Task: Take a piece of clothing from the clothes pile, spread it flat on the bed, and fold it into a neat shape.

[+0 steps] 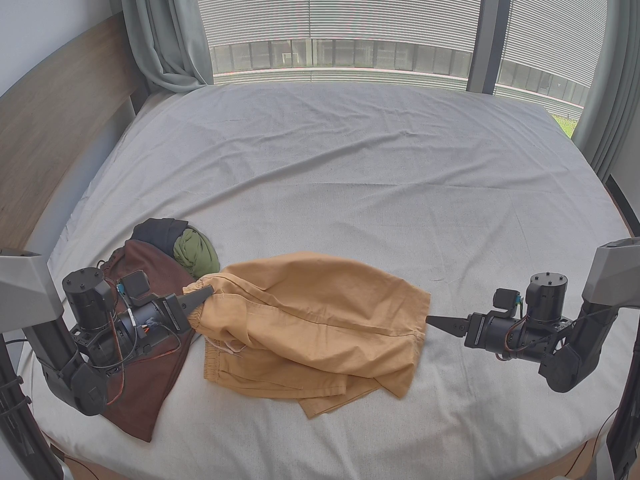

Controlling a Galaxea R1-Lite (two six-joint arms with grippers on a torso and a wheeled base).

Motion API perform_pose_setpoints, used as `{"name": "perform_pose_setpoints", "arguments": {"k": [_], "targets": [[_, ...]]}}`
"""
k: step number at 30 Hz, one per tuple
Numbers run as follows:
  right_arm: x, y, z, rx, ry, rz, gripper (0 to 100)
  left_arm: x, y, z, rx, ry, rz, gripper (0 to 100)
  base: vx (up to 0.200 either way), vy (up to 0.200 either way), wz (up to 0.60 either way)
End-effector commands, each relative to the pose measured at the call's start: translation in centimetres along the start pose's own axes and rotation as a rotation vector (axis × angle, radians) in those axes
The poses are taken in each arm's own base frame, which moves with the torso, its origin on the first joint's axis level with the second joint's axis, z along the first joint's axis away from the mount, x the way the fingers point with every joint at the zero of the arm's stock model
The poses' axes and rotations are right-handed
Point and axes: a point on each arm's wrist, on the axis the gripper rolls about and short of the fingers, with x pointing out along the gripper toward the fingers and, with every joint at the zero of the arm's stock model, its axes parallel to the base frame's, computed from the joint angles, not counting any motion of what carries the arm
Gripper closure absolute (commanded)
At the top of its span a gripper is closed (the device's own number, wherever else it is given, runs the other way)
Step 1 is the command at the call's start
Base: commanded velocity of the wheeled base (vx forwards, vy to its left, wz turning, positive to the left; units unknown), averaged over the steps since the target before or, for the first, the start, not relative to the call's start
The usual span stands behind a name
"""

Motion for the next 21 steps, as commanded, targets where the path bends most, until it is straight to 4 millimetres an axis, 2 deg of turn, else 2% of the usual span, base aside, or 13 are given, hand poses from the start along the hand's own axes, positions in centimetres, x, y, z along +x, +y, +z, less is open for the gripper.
{"name": "perform_pose_setpoints", "arguments": {"k": [1, 5, 16, 21], "targets": [[0.9, -1.1, -1.1, 0.017, 0.025, -0.012, 0, 0.0, 0.1, -0.1, -0.001, 0.002, 0.000, 100, 0.000, 0.000, 0.00], [1.1, -1.1, -1.3, 0.016, 0.027, -0.010, 0, 0.1, 0.1, -0.1, -0.001, 0.002, 0.000, 100, 0.000, 0.000, 0.00], [3.2, -2.9, -2.7, 0.031, 0.039, -0.012, 0, 0.1, 0.1, -0.1, -0.002, 0.003, 0.001, 100, 0.000, 0.000, 0.00], [3.8, -2.8, -2.8, 0.065, 0.039, 0.000, 0, 0.1, 0.1, -0.1, -0.002, 0.003, 0.001, 100, 0.000, 0.000, 0.00]]}}
